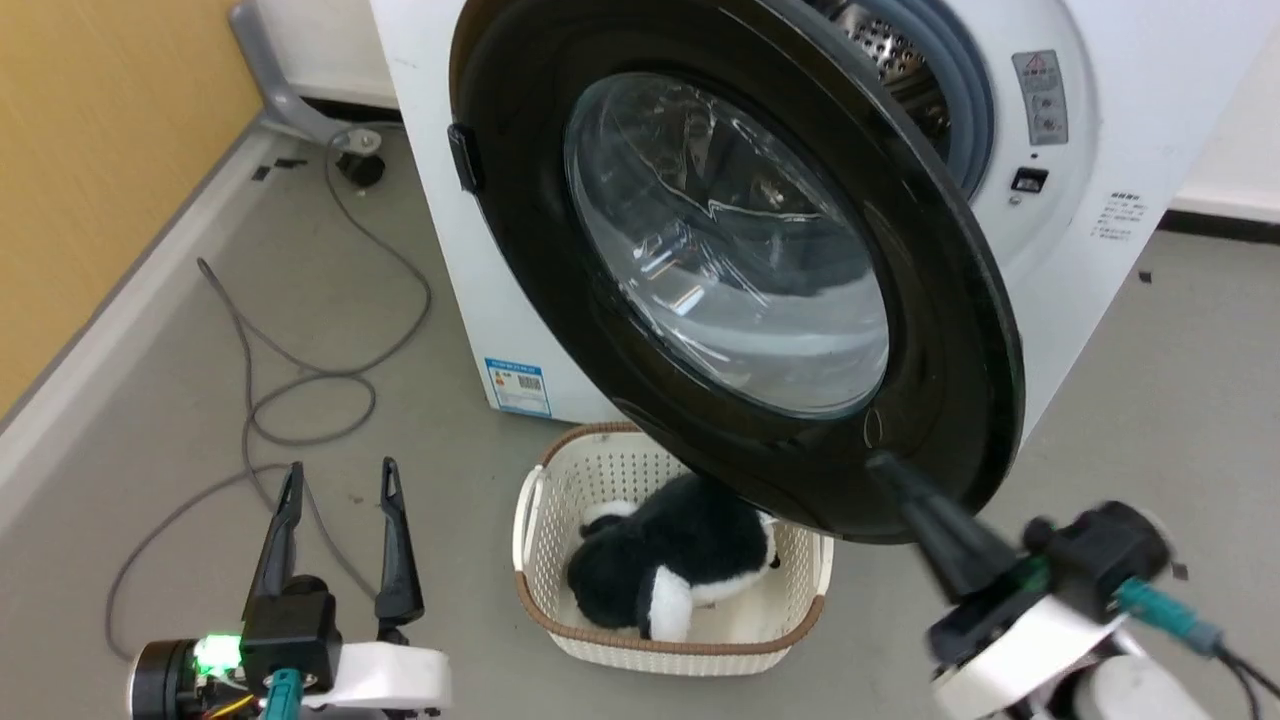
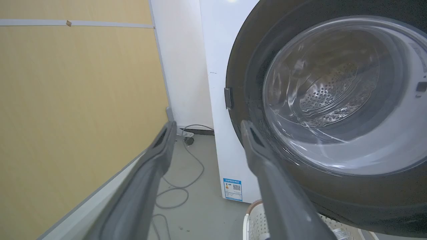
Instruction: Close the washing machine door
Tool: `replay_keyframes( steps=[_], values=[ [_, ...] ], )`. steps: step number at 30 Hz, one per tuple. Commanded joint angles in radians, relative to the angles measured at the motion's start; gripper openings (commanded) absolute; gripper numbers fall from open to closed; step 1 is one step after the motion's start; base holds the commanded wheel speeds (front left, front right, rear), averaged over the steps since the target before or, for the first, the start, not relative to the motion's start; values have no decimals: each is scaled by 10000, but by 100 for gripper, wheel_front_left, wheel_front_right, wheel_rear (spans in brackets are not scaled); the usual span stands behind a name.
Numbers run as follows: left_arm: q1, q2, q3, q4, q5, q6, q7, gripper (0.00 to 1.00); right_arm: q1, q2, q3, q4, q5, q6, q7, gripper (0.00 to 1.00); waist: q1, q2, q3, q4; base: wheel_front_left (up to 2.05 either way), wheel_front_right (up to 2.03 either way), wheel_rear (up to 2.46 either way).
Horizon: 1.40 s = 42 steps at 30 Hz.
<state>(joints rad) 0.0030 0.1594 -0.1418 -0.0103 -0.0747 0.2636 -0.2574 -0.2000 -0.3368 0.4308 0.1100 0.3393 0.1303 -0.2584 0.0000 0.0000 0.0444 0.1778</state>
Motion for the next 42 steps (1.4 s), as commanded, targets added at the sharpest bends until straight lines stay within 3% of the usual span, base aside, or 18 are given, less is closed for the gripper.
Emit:
replay_keyframes(
  steps=[1,11,24,34,42],
  values=[
    [-170,-53,-9,-18,108,-33,-43,100,-81,-54,-229,239,73,4,-34,0,0,0,142,-26,0,0,0],
    [-818,-457,-170,29,290,-207,-43,100,-1190,-78,-1751,1693,58,4,-34,0,0,0,1137,82,0,0,0],
    [-1676,-891,-334,66,229,-347,-43,100,-3931,-576,-3537,3917,-296,4,-34,0,0,0,2659,856,0,0,0],
    [-2074,-1037,-408,84,154,-344,-43,100,-6164,-1040,-3745,5873,-516,4,-34,0,0,0,3226,1249,0,0,0],
    [-2051,-1068,-354,109,158,-300,-43,100,-6916,-1111,-3773,6839,-772,4,-34,0,0,0,3213,1251,0,0,0]
  ],
)
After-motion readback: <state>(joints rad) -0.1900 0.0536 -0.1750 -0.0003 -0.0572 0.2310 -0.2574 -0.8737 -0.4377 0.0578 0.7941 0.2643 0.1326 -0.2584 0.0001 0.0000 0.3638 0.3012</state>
